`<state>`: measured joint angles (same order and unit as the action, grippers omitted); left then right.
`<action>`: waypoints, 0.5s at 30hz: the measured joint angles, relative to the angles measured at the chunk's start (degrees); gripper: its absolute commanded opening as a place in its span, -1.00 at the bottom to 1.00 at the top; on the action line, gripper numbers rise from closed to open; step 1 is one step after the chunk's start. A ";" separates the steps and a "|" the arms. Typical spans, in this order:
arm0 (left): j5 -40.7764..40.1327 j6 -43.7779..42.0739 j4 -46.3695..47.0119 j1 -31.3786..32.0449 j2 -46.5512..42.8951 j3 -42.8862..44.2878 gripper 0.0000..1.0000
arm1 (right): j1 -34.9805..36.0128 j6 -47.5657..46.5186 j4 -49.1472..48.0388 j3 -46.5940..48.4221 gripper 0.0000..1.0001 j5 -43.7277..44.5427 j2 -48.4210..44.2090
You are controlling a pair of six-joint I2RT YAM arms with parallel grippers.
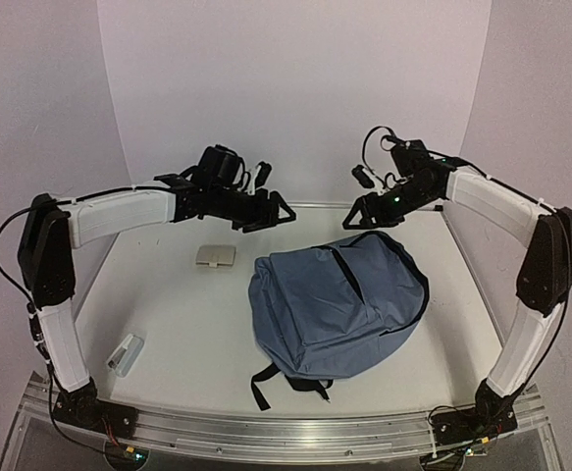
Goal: Pack the student bag
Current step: Adjust the student bag at the center of the board, then unzip the student bag at the center of the board.
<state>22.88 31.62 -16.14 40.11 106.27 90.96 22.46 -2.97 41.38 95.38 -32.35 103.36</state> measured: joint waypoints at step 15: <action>6.31 7.87 4.56 1.87 14.55 6.46 -0.09 | 6.54 4.27 -0.89 -0.05 -0.24 2.19 9.10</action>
<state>29.19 39.49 -11.58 41.99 120.81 97.42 29.01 1.30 40.49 95.32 -30.16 112.46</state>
